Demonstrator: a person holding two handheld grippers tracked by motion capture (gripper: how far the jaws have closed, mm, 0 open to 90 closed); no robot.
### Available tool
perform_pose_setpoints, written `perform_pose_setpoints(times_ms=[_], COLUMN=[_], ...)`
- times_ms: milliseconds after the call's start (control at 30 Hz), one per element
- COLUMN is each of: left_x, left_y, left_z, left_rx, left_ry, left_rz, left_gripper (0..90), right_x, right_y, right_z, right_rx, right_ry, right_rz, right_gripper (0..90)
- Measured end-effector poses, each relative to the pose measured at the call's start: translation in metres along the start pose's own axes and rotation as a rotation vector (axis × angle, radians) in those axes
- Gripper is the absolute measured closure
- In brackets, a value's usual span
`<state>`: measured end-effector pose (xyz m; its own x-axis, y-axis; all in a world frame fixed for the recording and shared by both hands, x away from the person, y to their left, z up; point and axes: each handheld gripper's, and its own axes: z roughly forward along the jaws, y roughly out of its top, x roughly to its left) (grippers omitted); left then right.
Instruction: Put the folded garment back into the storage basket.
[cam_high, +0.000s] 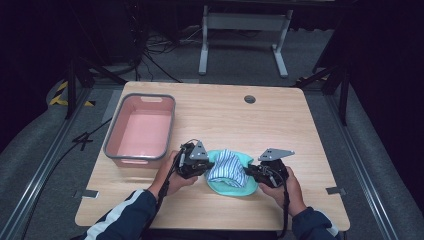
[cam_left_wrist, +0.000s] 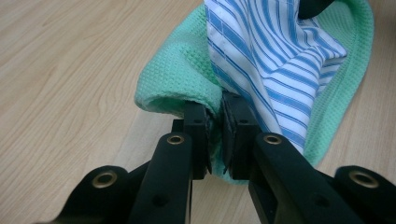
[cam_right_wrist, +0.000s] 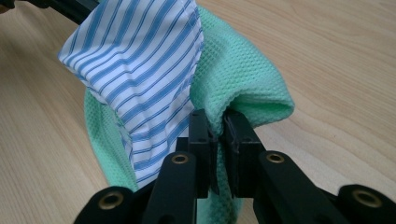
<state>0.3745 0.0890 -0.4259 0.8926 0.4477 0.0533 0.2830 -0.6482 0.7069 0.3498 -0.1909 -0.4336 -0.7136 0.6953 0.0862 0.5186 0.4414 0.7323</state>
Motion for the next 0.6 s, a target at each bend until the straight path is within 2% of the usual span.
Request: perform_pose_setpoints(times_ms=[167, 300, 500, 600], left_x=[0.005, 0.011, 0.016, 0.018], left_y=[0.001, 0.002, 0.002, 0.002], left_z=[-0.008, -0.017, -0.025, -0.033], left_rx=[-0.010, -0.028, -0.031, -0.022], left_ry=[0.010, 0.014, 0.028, 0.050], left_rz=[-0.004, -0.027, -0.044, -0.044], left_gripper=[81.6, 81.6, 81.6, 81.6], right_x=[0.003, 0.006, 0.011, 0.013], right_y=[0.009, 0.016, 0.030, 0.037], right_z=[-0.001, 0.001, 0.004, 0.006], right_rx=[-0.023, -0.028, -0.041, -0.049], right_ry=[0.003, 0.008, 0.018, 0.024], right_rz=[0.004, 0.005, 0.010, 0.007], right_gripper=[81.7, 81.7, 81.7, 81.8])
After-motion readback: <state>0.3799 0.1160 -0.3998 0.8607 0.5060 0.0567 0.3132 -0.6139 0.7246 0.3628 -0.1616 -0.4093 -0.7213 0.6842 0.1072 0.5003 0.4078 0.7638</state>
